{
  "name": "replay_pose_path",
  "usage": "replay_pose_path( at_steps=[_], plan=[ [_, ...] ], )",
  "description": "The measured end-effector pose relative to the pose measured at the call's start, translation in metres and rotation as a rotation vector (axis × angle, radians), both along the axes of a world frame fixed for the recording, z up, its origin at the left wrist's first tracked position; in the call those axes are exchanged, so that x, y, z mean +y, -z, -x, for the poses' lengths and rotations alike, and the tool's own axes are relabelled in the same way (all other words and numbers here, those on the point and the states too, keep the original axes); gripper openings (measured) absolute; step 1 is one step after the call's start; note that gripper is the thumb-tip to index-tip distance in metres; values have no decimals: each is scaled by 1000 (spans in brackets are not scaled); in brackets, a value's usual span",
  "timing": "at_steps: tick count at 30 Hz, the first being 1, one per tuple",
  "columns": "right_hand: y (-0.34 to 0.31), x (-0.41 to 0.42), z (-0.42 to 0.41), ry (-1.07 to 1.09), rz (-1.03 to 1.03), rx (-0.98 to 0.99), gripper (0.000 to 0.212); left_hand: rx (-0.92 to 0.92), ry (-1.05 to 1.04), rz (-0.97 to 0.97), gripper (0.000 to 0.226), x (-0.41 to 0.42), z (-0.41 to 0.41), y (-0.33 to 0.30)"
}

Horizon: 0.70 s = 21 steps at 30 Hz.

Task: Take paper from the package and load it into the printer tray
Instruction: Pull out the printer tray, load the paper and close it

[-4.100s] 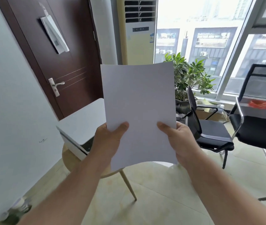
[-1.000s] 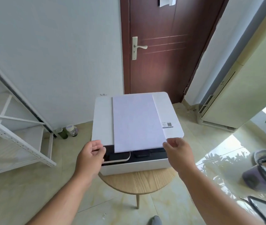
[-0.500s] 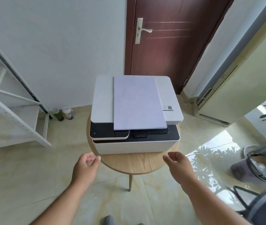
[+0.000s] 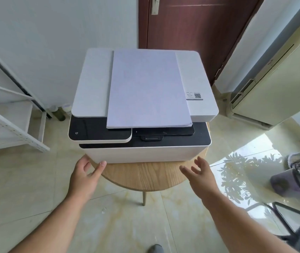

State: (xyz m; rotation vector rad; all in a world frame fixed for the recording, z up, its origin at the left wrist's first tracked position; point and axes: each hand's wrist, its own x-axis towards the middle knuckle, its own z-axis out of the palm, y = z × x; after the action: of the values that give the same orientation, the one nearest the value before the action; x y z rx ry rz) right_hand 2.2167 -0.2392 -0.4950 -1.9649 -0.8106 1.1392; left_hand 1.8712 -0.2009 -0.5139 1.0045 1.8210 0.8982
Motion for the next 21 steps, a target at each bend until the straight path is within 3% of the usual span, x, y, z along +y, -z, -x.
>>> replay_pose_path(
  at_steps=[9, 15, 21],
  plan=[
    [36, 28, -19, 4, -83, -60, 69, -22, -14, -64, 45, 18, 9, 33],
    [44, 34, -20, 22, -67, -173, 61, -98, -30, -84, 64, 21, 11, 42],
    [46, 34, -22, 28, -71, -198, 59, -81, -61, -97, 43, 20, 5, 42]
  ],
)
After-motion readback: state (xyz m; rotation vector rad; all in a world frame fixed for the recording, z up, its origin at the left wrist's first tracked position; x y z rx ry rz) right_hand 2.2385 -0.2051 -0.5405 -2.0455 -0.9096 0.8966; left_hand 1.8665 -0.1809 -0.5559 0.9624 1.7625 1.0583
